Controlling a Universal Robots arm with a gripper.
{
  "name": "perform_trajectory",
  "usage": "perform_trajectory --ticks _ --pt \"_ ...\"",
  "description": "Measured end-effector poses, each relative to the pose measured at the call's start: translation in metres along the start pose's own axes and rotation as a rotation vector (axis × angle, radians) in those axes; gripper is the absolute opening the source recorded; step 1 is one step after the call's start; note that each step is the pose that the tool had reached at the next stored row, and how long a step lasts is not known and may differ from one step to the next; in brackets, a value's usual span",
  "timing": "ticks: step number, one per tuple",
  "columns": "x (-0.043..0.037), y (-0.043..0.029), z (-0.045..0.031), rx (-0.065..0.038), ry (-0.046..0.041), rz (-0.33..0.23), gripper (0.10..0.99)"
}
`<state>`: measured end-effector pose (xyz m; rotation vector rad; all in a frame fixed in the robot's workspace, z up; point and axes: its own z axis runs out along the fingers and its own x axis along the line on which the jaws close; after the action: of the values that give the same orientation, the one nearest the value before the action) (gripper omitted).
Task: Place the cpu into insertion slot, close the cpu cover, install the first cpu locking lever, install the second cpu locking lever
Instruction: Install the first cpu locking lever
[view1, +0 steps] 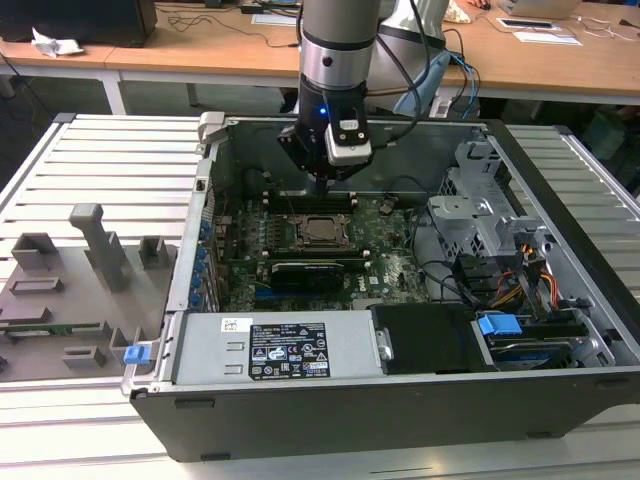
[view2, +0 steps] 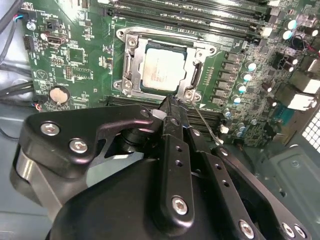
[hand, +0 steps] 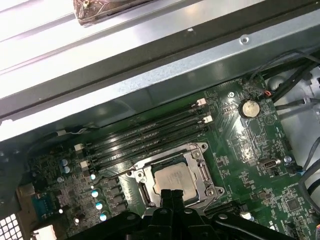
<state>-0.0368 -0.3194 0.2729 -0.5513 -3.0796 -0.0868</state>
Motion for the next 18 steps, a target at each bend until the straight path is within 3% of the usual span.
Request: perform_trajectory --ticks 9,18 --pt "0.0 0.0 0.0 0.005 0.004 -0.111 0.106" --pt "0.0 0.0 0.0 0.007 0.0104 -0.28 0.106"
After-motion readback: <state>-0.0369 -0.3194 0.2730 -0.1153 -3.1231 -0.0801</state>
